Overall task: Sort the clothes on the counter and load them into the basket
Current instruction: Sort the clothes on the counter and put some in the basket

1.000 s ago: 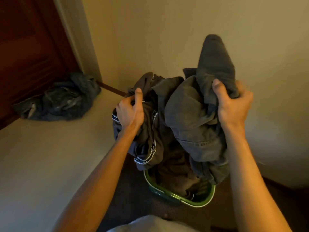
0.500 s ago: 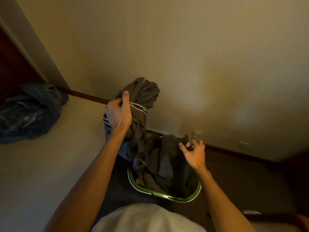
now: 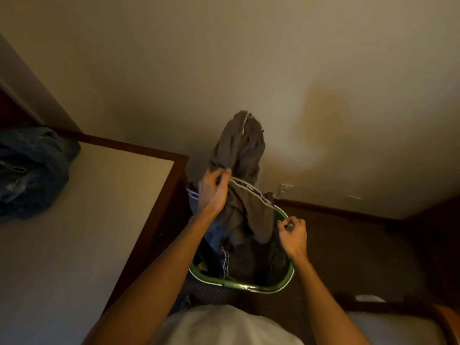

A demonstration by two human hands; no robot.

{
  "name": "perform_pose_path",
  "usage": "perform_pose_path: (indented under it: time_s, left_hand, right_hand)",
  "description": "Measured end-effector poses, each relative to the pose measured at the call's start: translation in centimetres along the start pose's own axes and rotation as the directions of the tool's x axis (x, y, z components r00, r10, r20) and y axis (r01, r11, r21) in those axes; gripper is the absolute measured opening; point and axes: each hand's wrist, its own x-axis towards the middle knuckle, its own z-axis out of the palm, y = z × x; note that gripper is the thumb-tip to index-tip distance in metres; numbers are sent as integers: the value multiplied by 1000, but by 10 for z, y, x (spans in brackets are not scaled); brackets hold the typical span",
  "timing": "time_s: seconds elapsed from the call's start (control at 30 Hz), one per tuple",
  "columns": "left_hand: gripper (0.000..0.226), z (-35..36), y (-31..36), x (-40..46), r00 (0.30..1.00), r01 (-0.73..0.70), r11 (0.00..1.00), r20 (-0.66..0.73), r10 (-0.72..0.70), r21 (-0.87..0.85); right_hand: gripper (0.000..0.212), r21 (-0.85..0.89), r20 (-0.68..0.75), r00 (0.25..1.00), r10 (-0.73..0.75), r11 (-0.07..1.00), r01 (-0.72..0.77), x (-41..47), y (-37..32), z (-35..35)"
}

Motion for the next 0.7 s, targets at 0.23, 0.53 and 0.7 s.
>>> perform_pose_path:
  time_s: [0.23, 0.53, 0.7]
  left_hand:
    - [50, 28, -113, -15, 876, 144, 902, 370, -308, 408]
    - [96, 50, -146, 10, 776, -24, 739, 479, -411, 673]
    - [151, 89, -224, 68, 561, -382, 502, 627, -541, 776]
  right_hand:
    - [19, -63, 95, 995, -11, 998, 17, -4, 35, -9]
    - [84, -520, 457, 887, 74, 831, 199, 46, 33, 54]
    - [141, -684, 584, 755, 298, 682, 260, 129, 65, 118]
